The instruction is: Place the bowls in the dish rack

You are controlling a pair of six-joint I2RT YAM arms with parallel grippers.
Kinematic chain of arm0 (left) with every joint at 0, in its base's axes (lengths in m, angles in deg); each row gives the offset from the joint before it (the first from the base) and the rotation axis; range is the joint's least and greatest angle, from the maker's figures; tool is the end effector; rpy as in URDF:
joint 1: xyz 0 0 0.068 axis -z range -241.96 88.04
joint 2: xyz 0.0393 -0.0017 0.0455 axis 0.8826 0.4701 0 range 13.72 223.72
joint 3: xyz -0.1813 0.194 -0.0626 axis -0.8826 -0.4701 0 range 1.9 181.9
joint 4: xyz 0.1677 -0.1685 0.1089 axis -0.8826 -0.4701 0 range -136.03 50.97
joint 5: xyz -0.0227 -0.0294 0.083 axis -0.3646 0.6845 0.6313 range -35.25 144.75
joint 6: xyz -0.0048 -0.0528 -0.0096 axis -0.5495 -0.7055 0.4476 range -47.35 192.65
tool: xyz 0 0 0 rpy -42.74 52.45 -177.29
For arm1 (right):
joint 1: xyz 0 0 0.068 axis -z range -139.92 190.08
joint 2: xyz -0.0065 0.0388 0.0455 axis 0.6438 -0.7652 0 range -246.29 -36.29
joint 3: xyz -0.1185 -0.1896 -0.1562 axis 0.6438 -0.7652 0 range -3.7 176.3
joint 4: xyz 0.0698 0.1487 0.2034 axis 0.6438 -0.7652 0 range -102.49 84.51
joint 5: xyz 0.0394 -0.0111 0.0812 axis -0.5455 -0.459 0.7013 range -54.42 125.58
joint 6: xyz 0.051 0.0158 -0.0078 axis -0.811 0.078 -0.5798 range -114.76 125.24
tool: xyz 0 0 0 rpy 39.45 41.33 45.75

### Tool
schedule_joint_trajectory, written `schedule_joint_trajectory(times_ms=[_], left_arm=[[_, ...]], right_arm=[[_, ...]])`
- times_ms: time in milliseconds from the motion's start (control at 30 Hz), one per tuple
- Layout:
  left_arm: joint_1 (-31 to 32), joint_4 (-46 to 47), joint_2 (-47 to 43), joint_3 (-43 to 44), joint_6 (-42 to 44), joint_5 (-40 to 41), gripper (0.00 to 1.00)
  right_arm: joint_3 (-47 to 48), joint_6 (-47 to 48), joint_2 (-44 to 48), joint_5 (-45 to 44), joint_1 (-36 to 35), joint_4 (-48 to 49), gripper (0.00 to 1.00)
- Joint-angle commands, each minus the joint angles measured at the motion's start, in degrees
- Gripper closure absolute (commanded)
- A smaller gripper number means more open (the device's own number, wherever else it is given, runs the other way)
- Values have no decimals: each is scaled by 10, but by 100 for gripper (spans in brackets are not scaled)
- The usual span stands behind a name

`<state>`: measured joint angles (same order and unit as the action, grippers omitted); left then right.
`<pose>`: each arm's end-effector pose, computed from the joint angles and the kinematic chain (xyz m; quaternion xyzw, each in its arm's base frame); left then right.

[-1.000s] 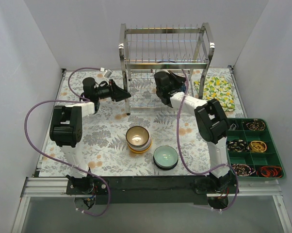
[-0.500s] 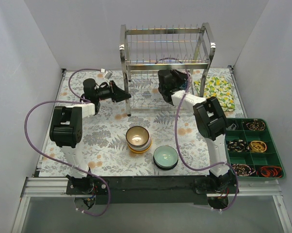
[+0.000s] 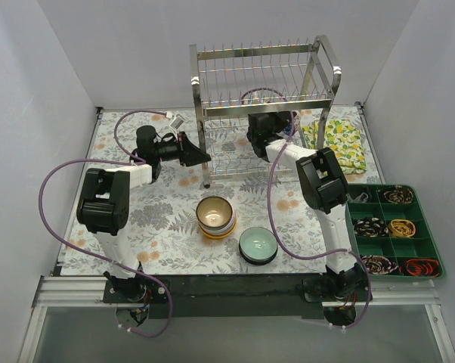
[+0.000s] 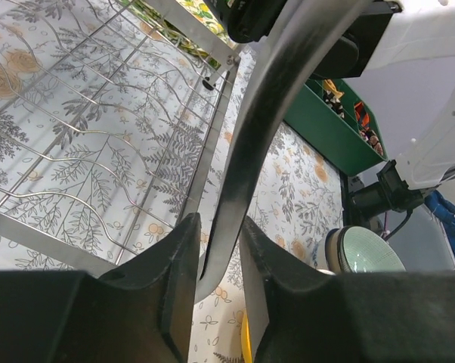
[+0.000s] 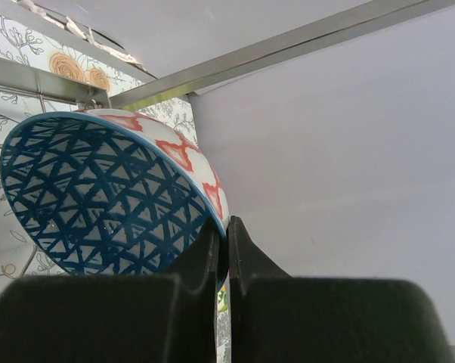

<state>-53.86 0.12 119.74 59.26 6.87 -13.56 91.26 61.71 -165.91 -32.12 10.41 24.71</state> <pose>0.3772 -0.0871 0.2086 0.0131 0.7282 -0.6638 0.1698 0.4605 0.2244 0.2200 -0.1401 0.7037 -0.5285 0.4538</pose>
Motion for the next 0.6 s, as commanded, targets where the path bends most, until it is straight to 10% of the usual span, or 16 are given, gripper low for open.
schedule_joint_trajectory(times_ms=[0,567], left_arm=[[8,-26,-31,-12,17,1,71],[7,-83,-18,6,47,8,64]], right_arm=[[44,6,-7,-15,17,58,99],[165,57,-129,-78,36,61,99]])
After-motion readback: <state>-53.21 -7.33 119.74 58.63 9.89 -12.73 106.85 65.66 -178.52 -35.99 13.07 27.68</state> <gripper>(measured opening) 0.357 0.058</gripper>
